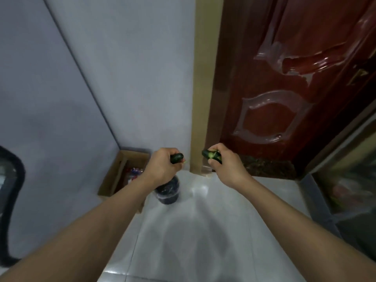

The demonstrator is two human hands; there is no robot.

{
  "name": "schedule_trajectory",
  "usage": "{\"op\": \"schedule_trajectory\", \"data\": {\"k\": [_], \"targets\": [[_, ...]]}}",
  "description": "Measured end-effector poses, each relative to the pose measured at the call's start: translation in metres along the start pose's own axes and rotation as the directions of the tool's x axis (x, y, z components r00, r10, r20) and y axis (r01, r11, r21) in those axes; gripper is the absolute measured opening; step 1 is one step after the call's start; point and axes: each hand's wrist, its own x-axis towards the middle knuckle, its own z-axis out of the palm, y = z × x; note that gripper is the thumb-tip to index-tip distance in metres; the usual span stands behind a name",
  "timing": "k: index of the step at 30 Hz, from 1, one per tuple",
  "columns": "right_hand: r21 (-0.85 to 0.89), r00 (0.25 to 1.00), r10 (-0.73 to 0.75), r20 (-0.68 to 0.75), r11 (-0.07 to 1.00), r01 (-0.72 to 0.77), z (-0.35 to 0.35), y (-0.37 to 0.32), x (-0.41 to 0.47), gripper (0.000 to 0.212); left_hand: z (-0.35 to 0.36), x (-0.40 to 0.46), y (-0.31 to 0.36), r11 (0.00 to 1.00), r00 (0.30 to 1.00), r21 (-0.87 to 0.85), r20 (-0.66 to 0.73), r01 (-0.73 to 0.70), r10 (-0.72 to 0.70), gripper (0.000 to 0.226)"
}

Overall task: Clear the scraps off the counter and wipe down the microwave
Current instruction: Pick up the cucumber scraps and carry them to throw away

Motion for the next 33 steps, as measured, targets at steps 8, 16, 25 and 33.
{"op": "schedule_trajectory", "data": {"k": [8, 16, 25, 33], "targets": [[-0.009, 0.973, -0.15, 0.175, 0.988, 0.154, 0.02, 0.022, 0.08, 0.023, 0.021, 0.037, -0.028, 0.976, 0.969, 0.039, -0.13, 0.214, -0.208, 0.008], [0.003, 0.904, -0.244, 0.35, 0.966, 0.259, 0.062, 0.034, 0.182, 0.02, 0.038, 0.109, -0.07, 0.932, 0.907, -0.062, -0.215, 0.358, -0.363, 0.017], [-0.016, 0.802, -0.253, 0.542, 0.95, 0.311, 0.115, 0.047, 0.269, 0.024, 0.042, 0.164, -0.127, 0.829, 0.798, -0.167, -0.224, 0.534, -0.559, 0.016], [0.016, 0.678, -0.278, 0.68, 0.931, 0.365, 0.174, 0.064, 0.341, 0.023, 0.069, 0.208, -0.167, 0.731, 0.664, -0.266, -0.305, 0.629, -0.683, 0.007]]}}
